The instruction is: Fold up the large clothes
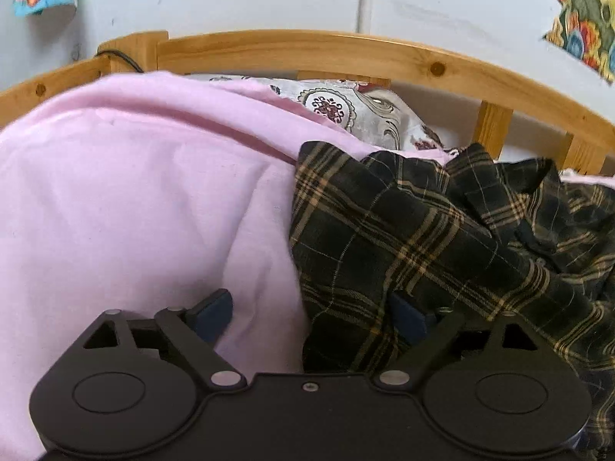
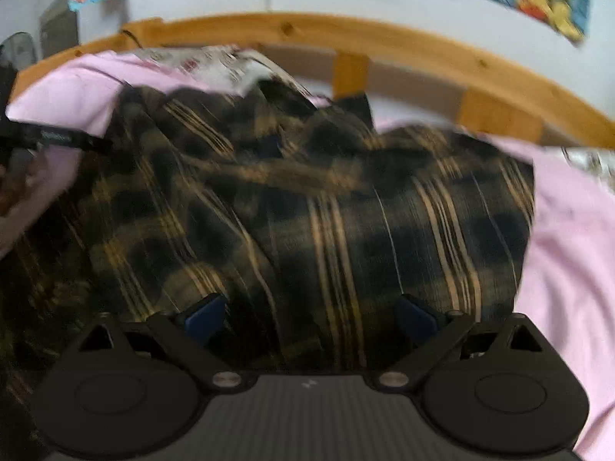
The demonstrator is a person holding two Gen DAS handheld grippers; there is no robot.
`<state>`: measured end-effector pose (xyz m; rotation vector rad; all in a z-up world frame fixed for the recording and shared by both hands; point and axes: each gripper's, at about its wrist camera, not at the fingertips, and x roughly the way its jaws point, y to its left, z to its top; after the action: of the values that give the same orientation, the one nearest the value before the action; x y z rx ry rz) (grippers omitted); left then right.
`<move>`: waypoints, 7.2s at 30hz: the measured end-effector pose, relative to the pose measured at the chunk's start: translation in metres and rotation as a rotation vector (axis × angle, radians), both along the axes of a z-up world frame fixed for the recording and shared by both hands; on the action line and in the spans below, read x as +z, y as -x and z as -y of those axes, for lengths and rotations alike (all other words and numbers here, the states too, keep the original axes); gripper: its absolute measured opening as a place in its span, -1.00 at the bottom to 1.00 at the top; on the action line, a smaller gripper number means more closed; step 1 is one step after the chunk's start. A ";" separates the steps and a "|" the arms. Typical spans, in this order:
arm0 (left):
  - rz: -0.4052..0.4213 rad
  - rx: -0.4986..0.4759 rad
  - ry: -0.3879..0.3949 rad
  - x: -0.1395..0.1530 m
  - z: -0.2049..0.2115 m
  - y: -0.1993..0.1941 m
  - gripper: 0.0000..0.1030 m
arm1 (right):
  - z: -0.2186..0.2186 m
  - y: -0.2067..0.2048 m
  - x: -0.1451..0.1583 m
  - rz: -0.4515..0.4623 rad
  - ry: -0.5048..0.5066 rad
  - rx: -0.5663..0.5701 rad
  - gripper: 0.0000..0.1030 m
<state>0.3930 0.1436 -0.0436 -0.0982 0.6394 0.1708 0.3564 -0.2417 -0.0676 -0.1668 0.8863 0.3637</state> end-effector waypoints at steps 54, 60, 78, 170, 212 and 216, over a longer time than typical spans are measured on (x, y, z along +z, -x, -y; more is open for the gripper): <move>0.004 -0.028 -0.132 0.006 0.037 -0.066 0.99 | -0.030 -0.041 0.009 0.199 0.012 0.095 1.00; 0.054 -0.041 -0.134 0.026 0.035 -0.071 0.99 | -0.022 -0.069 0.030 0.247 -0.028 0.021 1.00; 0.099 -0.241 -0.114 0.022 0.049 -0.175 0.99 | -0.046 -0.215 0.000 0.151 -0.101 -0.120 0.70; 0.033 -0.511 0.113 -0.023 0.089 0.127 0.00 | -0.062 0.129 0.001 0.331 0.136 -0.035 -0.63; 0.018 -0.201 0.318 0.027 -0.032 0.033 -0.86 | 0.062 -0.043 0.024 0.148 -0.080 -0.305 -0.87; 0.102 -0.175 0.395 0.031 -0.044 0.033 -0.86 | 0.070 -0.048 0.039 0.225 -0.115 -0.350 -0.87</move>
<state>0.3600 0.1872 -0.0124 -0.4275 0.5706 -0.1309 0.4048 -0.3119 -0.0288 0.0541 0.6546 0.0660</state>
